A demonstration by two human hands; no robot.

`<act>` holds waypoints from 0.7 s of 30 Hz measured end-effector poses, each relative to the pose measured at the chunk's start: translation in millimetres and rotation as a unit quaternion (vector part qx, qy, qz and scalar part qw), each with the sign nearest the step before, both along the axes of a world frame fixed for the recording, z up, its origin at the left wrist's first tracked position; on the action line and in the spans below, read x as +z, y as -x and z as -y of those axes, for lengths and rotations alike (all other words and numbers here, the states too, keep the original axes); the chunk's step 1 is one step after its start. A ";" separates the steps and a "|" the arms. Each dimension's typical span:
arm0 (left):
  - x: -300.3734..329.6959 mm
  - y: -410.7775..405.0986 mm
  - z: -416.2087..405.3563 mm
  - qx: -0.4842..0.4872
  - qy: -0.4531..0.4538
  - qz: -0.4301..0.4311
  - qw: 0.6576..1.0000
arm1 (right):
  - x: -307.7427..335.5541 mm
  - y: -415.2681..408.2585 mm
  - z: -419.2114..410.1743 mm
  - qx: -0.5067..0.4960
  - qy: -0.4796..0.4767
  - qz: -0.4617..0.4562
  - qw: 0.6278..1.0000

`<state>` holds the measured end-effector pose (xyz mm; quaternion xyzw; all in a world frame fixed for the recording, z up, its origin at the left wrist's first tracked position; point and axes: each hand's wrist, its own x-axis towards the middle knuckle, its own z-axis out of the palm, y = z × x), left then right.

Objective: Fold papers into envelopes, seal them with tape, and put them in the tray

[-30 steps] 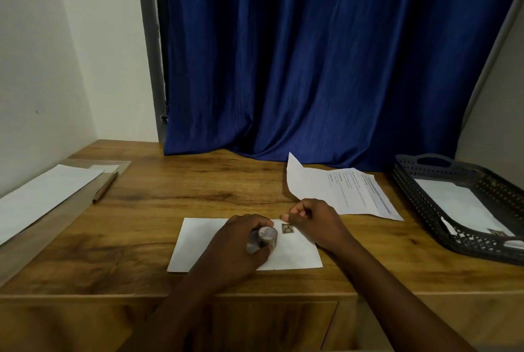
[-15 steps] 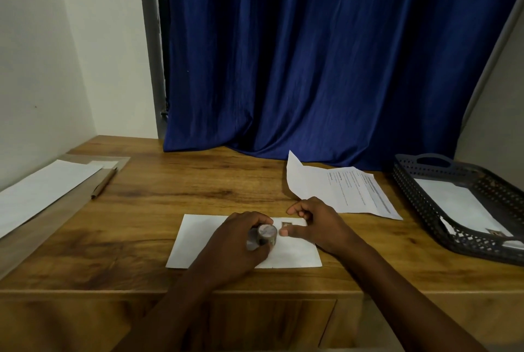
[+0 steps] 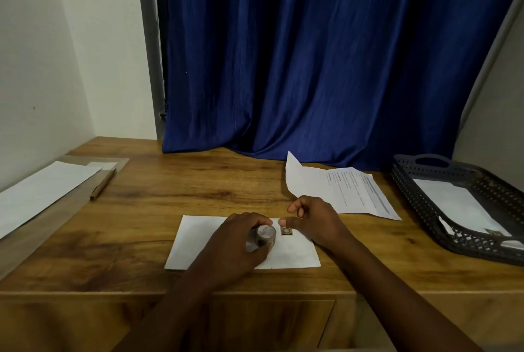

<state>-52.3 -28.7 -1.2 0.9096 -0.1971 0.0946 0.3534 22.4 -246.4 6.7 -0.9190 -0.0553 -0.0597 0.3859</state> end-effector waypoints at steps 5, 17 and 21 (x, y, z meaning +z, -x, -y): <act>-0.3 -0.2 -0.8 -0.001 0.002 -0.001 1.000 | -2.2 -2.0 0.3 -0.009 -0.019 0.008 1.000; -1.9 -1.8 0.1 0.006 -0.005 0.001 1.000 | -3.7 -0.8 -3.9 -0.026 0.004 0.021 0.999; -1.6 -0.7 -0.4 0.001 -0.004 0.009 1.000 | -4.3 -0.7 -2.1 -0.026 -0.015 0.024 0.999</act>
